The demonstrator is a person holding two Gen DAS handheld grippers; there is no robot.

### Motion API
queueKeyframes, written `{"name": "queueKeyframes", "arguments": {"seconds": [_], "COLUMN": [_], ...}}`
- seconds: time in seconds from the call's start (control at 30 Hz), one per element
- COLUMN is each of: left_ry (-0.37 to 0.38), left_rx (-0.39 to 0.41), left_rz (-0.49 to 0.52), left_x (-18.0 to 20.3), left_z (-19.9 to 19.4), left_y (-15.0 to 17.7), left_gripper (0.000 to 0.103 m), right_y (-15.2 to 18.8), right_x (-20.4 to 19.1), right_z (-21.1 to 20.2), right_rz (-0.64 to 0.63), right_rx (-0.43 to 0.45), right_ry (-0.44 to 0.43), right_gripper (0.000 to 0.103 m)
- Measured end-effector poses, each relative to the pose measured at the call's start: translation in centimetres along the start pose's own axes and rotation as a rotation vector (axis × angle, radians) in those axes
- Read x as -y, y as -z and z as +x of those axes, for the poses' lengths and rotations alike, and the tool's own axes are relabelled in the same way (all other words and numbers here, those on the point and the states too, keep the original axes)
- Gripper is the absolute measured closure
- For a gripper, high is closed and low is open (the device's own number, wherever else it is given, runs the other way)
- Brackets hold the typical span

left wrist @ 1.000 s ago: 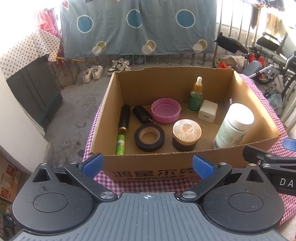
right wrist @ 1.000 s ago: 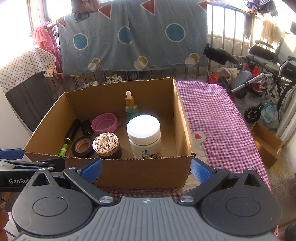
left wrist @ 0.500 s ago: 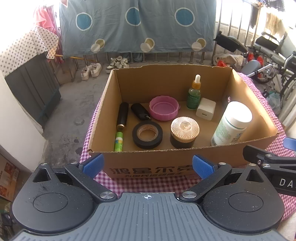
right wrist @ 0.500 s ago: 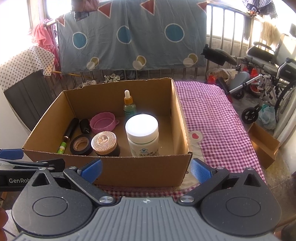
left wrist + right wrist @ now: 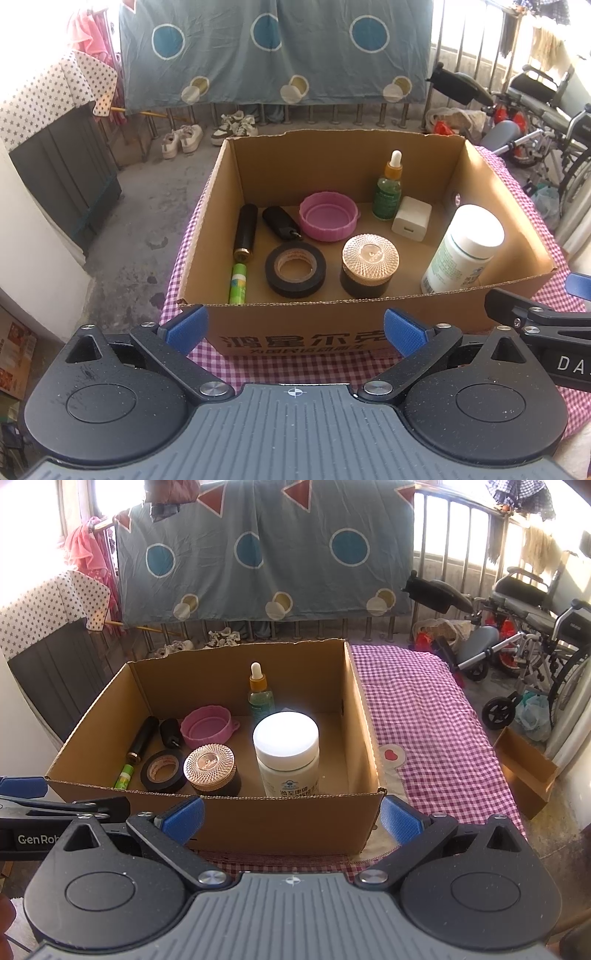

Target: Organize rigid objects

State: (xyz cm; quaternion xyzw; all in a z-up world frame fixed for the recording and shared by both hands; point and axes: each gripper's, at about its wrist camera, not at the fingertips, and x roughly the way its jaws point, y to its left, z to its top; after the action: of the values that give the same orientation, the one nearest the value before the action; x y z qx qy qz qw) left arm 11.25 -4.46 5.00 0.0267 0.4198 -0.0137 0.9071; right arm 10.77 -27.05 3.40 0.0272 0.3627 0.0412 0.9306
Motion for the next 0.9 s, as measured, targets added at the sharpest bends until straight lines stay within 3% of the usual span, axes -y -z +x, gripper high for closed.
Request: {"name": "queueKeyframes", "arguments": {"seconds": [0.9], "left_ry": [-0.003], "left_rx": [0.000], "left_rz": [0.004], "left_x": [-0.07], "left_z": [-0.18], "left_y": [-0.04], "left_gripper": [0.002], "right_y": [0.08], "right_x": [-0.08], "right_z": [-0.22], "right_rz": [0.007], "right_rx": [-0.007], "right_ry": [0.001], "right_gripper": [0.000]}}
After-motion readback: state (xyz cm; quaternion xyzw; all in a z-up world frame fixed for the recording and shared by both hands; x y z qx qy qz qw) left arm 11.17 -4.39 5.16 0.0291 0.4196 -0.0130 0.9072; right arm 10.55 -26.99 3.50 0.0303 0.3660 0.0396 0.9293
